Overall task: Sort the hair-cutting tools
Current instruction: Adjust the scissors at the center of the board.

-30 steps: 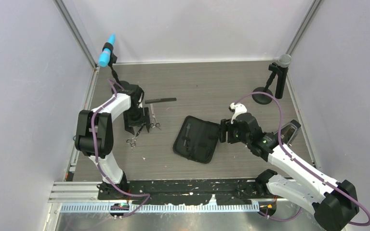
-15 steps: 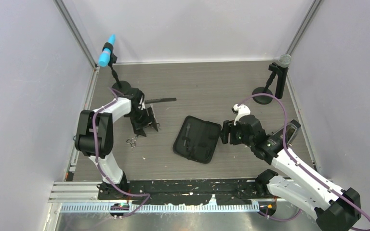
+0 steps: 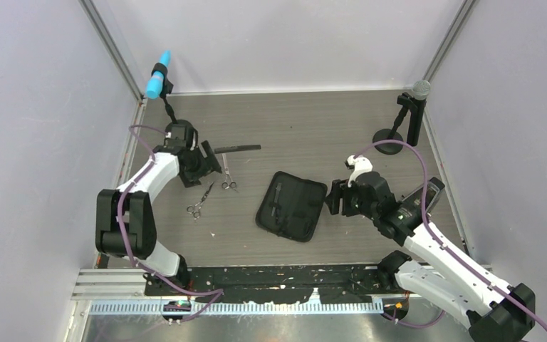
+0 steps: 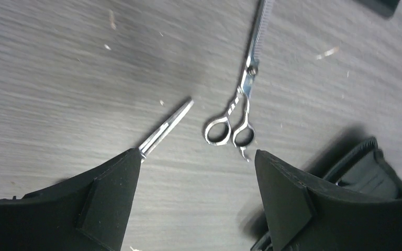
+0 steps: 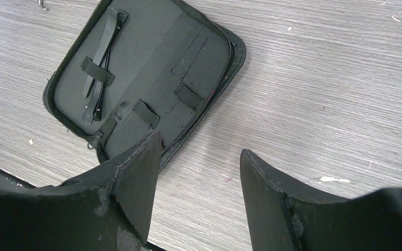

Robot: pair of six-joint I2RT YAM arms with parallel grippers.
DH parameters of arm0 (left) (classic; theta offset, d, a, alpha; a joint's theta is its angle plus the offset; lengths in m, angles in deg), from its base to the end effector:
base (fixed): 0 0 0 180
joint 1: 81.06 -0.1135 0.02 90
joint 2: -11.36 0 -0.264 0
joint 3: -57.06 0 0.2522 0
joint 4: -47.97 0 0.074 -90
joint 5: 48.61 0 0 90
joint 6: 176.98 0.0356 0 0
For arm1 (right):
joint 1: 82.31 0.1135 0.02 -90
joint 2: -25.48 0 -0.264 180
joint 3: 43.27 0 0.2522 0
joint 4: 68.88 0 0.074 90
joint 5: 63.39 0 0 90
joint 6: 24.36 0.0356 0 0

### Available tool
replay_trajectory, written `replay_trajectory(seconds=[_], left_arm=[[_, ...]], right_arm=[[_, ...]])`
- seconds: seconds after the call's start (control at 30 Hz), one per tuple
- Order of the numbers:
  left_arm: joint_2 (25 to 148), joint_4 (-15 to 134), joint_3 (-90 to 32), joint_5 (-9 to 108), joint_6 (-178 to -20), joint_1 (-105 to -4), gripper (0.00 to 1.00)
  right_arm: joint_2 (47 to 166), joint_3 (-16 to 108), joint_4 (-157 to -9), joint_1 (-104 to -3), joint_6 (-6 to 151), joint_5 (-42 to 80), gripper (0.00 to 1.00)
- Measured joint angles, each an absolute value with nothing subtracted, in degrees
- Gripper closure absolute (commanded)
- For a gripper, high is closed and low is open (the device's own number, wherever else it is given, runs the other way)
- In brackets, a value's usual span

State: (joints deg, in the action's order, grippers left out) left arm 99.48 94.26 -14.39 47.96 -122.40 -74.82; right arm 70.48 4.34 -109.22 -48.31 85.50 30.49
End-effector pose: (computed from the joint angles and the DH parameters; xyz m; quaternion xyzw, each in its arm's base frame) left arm 0.3004 -0.0369 0.2076 -0.2316 0.9428 -0.1351 0.1983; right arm 0.1438 0.0941 0.2446 -0.0956 0.8923 0.1723 0.4063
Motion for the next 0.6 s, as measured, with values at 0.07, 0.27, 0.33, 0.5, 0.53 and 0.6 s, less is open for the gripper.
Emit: replay_trajectory(seconds=[0.07,0.27,0.33,0.5,0.53,0.6], left_arm=[[99.65,92.65,-14.50,46.19,-123.41,-75.80,0.16],[106.82,92.49,-15.68,45.58,-126.25,-76.59,0.17],[107.65,92.60,-15.66,45.99,-127.25,-76.59,0.18],[108.20,92.10,-15.51,49.01,-129.42,-76.33,0.19],[108.55,91.79,-15.25,49.60,-129.90,-76.17,0.20],[108.46,90.61,-14.55,51.15,-130.73,-75.95,0.21]], right_arm=[[69.60,4.34,-109.95,-48.31,85.52,30.52,0.36],[66.70,4.36,-112.20,-48.42,85.78,30.73,0.36],[65.78,4.36,-112.81,-48.42,85.96,30.91,0.36],[63.85,4.36,-114.60,-48.42,86.68,31.24,0.36],[63.59,4.36,-114.84,-48.42,86.85,31.26,0.36],[63.09,4.36,-115.10,-48.42,87.05,31.26,0.36]])
